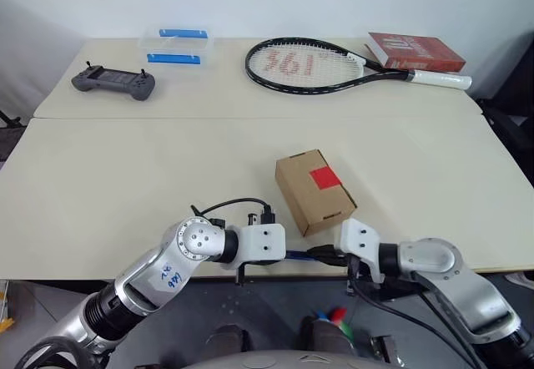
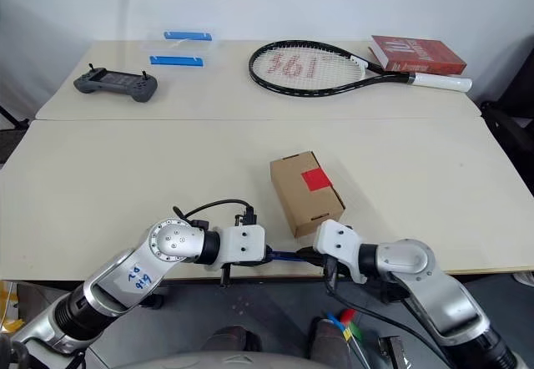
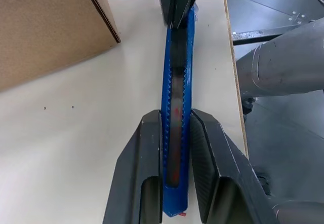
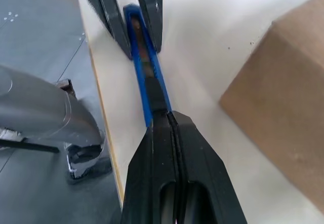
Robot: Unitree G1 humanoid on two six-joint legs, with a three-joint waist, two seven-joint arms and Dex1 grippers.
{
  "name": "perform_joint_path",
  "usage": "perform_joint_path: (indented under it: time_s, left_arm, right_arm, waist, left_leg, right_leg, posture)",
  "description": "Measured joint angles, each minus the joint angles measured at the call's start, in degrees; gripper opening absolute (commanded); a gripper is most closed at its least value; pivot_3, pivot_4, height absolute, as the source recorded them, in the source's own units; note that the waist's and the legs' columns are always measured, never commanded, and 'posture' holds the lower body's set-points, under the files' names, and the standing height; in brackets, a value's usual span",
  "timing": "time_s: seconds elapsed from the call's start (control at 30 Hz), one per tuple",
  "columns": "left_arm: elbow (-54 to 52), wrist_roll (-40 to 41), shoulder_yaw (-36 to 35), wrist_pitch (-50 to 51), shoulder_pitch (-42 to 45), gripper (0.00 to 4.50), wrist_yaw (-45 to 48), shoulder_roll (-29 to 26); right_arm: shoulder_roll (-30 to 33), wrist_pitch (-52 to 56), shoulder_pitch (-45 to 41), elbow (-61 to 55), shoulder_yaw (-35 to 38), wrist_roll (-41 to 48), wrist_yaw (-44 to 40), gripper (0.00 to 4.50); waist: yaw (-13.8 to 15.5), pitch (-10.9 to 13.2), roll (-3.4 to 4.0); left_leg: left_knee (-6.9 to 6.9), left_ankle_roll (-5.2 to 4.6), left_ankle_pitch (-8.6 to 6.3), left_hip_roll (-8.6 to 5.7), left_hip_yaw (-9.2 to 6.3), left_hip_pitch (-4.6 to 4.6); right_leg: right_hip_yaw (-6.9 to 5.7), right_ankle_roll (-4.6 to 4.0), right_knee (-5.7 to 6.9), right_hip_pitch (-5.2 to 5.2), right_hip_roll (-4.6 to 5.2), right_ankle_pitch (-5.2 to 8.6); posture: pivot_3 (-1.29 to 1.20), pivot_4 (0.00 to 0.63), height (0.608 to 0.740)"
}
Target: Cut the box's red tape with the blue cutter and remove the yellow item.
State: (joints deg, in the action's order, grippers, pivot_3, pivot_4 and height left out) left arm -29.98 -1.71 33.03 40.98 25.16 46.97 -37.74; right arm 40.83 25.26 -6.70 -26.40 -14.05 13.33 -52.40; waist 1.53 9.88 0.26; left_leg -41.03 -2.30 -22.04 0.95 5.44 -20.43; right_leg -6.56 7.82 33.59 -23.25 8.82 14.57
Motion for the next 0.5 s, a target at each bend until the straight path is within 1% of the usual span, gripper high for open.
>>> perform_joint_path:
  time_s: [0.13,0.23,0.4,0.5]
  left_arm:
    - [0.1,-0.2,-0.1,0.3,0.0,0.41,0.0,0.6]
    - [0.2,-0.3,-0.2,0.5,0.0,0.41,0.0,0.8]
    - [0.1,-0.3,-0.3,1.1,0.0,0.41,0.0,1.0]
    - [0.2,-0.3,-0.5,1.0,-0.2,0.41,0.0,1.3]
  right_arm:
    - [-3.7,0.9,-2.5,1.3,-2.8,-0.8,0.9,0.00]
    - [-5.2,1.2,-3.7,2.0,-4.1,-1.3,1.4,0.00]
    - [-5.9,1.0,-3.8,2.0,-4.6,-1.4,1.4,0.00]
    - [-5.8,1.4,-2.0,1.4,-3.3,0.2,1.2,0.00]
  waist:
    - [0.0,0.0,0.00]
    - [0.0,0.0,0.00]
    - [0.0,0.0,0.01]
    - [0.1,0.0,0.01]
  left_leg:
    - [0.00,-0.01,0.00,-0.04,-0.01,-0.01]
    - [0.00,-0.02,-0.01,-0.06,-0.03,-0.02]
    - [0.01,-0.02,-0.01,-0.06,-0.02,-0.01]
    - [0.02,-0.03,-0.03,-0.06,-0.05,-0.03]
  right_leg:
    - [-0.03,0.00,-0.01,0.00,0.11,0.00]
    - [-0.06,0.00,0.01,0.00,0.19,0.00]
    - [-0.17,0.00,0.01,0.00,0.18,0.00]
    - [-0.18,0.00,0.01,0.00,0.20,0.00]
  posture:
    - [0.00,0.150,0.740]
    - [0.00,0.150,0.740]
    - [0.00,0.150,0.740]
    - [0.00,0.150,0.740]
